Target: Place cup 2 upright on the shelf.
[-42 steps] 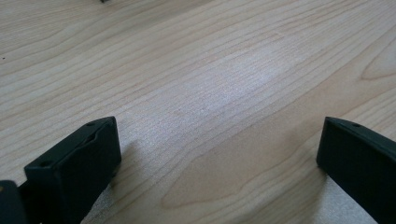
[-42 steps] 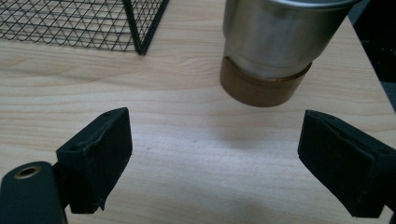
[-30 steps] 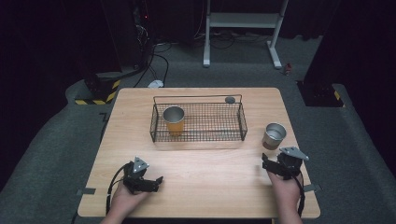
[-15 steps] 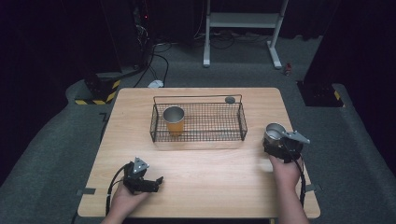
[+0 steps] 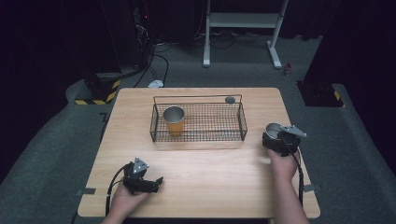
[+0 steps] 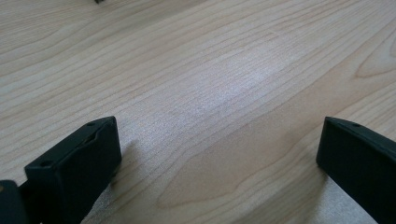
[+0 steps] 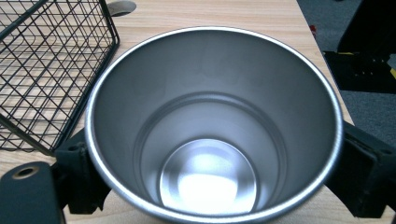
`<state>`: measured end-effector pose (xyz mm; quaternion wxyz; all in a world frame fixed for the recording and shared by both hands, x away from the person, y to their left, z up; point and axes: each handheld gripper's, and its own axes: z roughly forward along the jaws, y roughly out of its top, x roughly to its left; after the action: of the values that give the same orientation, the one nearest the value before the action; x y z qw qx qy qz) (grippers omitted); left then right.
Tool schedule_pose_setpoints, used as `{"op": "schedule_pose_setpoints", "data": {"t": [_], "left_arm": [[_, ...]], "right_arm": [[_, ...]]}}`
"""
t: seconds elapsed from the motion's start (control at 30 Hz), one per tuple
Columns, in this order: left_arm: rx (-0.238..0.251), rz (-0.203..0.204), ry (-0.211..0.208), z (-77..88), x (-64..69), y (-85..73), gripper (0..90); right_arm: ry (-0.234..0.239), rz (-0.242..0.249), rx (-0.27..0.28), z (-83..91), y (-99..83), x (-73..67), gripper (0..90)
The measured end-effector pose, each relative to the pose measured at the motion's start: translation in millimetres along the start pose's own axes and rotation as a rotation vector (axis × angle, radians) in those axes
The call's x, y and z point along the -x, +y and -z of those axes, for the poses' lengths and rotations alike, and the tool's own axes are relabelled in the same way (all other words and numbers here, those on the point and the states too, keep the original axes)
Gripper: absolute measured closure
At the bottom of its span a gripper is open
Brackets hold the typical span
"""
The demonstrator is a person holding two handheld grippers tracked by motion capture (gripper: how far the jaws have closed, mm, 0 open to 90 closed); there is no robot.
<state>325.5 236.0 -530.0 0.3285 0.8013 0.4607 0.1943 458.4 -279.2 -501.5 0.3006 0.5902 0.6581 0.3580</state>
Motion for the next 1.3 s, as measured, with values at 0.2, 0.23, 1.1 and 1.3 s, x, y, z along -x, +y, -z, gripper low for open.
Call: {"op": "schedule_pose_setpoints", "data": {"t": [0.2,0.23,1.1,1.3], "left_arm": [[0.0,-0.003,0.001,0.2,-0.2,-0.1,0.2],[0.001,0.0,0.0,0.1,0.0,-0.1,0.3],[0.001,0.004,-0.004,0.1,0.4,-0.3,0.2],[0.001,0.002,-0.002,0.0,0.2,-0.1,0.1]], "right_arm": [[0.01,0.007,0.01,-1.3,-0.2,-0.4,15.0],[0.011,0.01,0.01,-1.2,-0.2,-0.5,16.1],[0.061,0.086,0.077,43.3,-1.7,-23.0,18.5],[0.09,0.09,0.101,53.4,-7.2,-33.6,18.5]]}}
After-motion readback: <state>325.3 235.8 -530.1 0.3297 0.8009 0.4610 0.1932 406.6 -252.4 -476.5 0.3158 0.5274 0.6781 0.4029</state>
